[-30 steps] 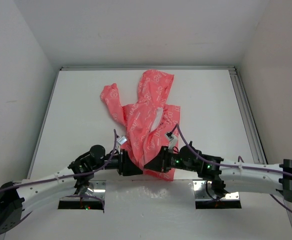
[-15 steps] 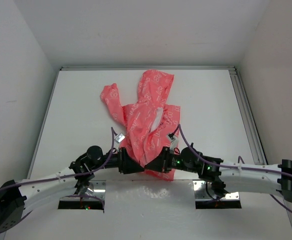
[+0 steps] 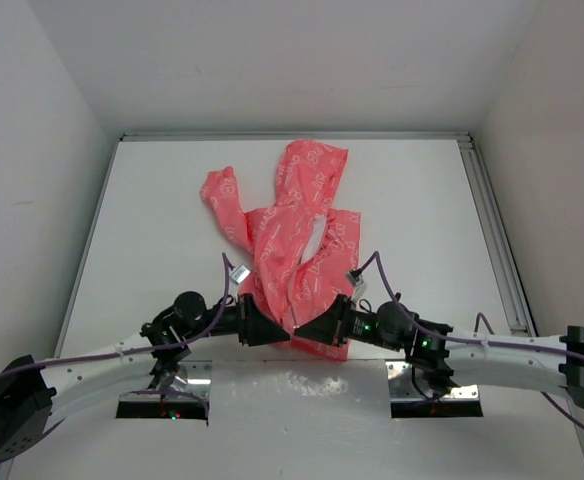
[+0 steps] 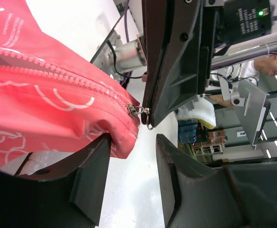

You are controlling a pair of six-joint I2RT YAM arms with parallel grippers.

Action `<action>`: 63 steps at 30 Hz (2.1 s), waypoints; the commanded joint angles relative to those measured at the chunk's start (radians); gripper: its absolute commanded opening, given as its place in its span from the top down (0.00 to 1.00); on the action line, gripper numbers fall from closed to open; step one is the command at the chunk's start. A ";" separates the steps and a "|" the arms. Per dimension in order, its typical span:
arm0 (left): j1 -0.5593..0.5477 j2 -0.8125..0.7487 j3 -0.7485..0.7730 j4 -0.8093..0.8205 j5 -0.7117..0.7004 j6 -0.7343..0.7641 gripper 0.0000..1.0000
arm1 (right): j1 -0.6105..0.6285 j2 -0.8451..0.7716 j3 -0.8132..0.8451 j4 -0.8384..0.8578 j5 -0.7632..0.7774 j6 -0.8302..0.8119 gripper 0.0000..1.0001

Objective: Zip up the jacket

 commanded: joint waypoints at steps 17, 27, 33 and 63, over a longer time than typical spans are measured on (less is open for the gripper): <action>-0.013 0.058 -0.039 0.120 -0.053 -0.012 0.61 | 0.005 0.007 -0.044 0.232 0.001 0.072 1.00; -0.014 0.107 -0.046 0.219 -0.057 -0.024 0.62 | 0.005 0.026 -0.055 0.228 0.004 0.090 1.00; -0.014 0.102 -0.049 0.223 -0.064 -0.013 0.65 | 0.005 0.029 -0.066 0.223 0.015 0.102 1.00; -0.087 -0.004 -0.099 -0.157 -0.172 0.134 1.00 | -0.080 0.336 0.232 0.167 0.142 0.113 1.00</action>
